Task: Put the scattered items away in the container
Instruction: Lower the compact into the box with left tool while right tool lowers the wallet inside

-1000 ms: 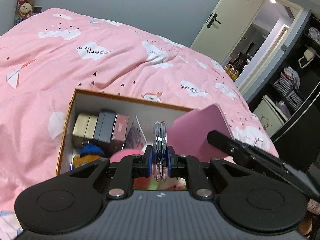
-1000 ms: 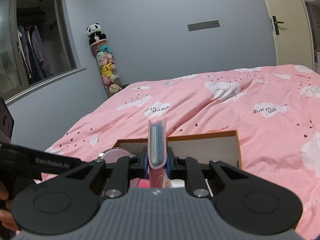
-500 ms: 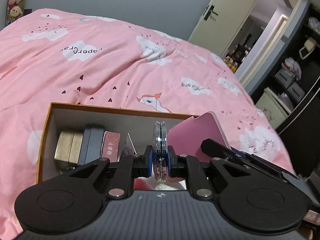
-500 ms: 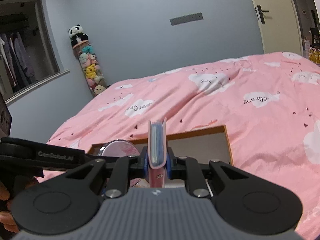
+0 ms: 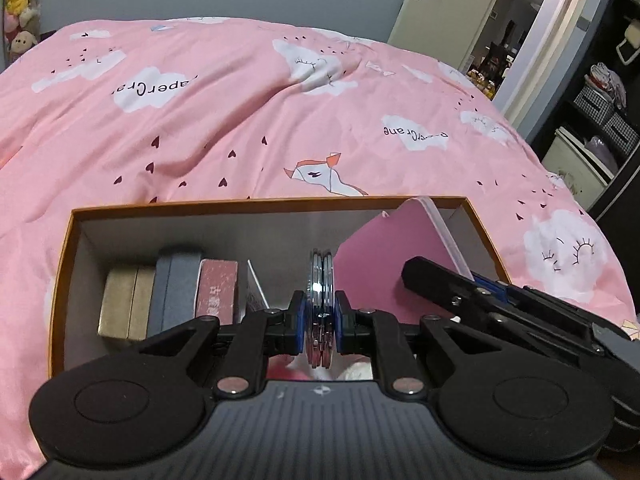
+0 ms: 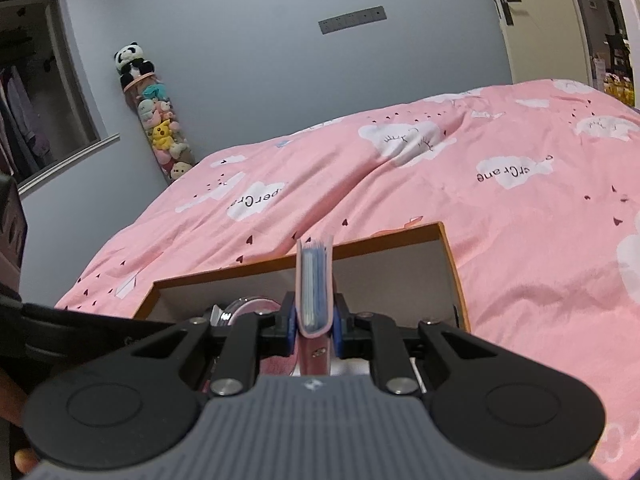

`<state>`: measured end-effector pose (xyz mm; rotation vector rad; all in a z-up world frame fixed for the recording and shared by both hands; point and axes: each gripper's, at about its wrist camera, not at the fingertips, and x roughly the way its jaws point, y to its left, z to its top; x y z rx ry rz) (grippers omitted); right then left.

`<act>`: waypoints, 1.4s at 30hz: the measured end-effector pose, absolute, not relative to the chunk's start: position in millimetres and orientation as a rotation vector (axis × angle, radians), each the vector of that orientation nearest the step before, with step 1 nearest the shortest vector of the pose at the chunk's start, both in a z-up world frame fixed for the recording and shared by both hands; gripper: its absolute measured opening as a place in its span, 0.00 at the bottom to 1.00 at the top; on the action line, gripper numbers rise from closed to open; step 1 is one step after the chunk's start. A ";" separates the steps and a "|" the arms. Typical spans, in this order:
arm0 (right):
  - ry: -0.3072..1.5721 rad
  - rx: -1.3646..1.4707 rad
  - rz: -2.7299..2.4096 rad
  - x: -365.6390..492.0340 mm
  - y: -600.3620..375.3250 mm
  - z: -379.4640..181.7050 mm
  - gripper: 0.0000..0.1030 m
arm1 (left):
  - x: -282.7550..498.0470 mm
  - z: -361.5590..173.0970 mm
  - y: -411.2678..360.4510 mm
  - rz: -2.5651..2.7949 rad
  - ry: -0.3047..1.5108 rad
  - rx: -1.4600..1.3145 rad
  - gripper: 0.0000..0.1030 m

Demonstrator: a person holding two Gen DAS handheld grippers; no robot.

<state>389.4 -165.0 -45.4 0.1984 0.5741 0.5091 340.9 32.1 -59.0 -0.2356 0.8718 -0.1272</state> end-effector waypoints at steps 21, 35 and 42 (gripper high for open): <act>0.700 0.232 0.501 401.0 -158.8 -60.7 0.18 | 352.0 -65.7 37.3 -0.091 0.913 -0.280 0.19; 0.677 0.047 0.494 389.6 -122.1 -58.0 0.19 | 303.0 -32.8 66.7 -0.061 0.805 -0.353 0.25; 0.694 0.003 0.506 389.0 -108.7 -59.1 0.22 | 280.8 -36.2 77.3 -0.026 0.833 -0.340 0.25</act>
